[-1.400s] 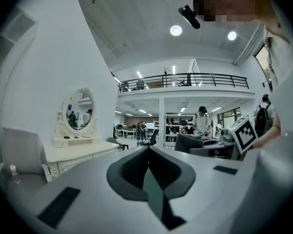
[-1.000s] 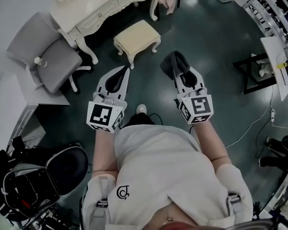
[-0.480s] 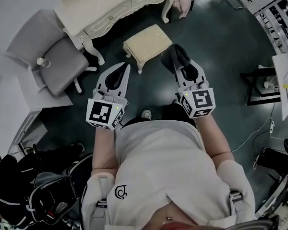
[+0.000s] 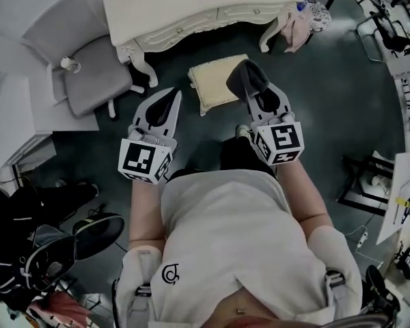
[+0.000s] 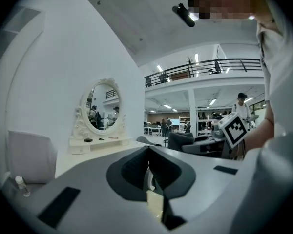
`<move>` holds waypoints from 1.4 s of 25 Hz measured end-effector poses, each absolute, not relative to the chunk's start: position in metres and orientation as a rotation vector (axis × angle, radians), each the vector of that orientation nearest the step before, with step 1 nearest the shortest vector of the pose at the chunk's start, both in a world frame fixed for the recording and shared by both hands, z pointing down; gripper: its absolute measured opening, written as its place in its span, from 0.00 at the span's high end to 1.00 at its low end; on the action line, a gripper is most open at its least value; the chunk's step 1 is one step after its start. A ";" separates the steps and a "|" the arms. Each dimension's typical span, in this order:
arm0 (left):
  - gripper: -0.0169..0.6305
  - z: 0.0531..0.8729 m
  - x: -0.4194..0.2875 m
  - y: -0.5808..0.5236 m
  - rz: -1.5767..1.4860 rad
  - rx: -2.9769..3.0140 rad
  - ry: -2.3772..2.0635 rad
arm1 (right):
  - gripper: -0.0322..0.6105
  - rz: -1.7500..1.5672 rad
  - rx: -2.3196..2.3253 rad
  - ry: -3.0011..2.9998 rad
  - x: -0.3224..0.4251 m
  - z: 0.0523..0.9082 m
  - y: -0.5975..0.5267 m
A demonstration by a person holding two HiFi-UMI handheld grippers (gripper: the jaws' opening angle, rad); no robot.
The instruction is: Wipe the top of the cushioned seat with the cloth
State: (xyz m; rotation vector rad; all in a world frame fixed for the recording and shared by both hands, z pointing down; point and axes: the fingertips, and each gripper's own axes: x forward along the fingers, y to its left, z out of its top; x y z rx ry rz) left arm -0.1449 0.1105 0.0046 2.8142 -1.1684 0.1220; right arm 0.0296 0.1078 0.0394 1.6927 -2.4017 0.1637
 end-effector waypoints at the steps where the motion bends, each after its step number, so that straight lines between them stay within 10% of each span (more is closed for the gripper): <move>1: 0.95 0.007 -0.134 0.101 0.141 2.800 -1.199 | 0.84 0.173 1.653 -2.410 0.037 0.043 0.093; 16: 0.95 0.057 -0.054 0.000 0.046 2.526 -1.581 | 0.84 0.241 1.070 -2.566 0.098 0.121 -0.052; 35: 0.95 0.294 -0.098 -0.056 0.159 2.354 -1.432 | 0.84 0.594 0.810 -2.357 0.005 0.400 -0.111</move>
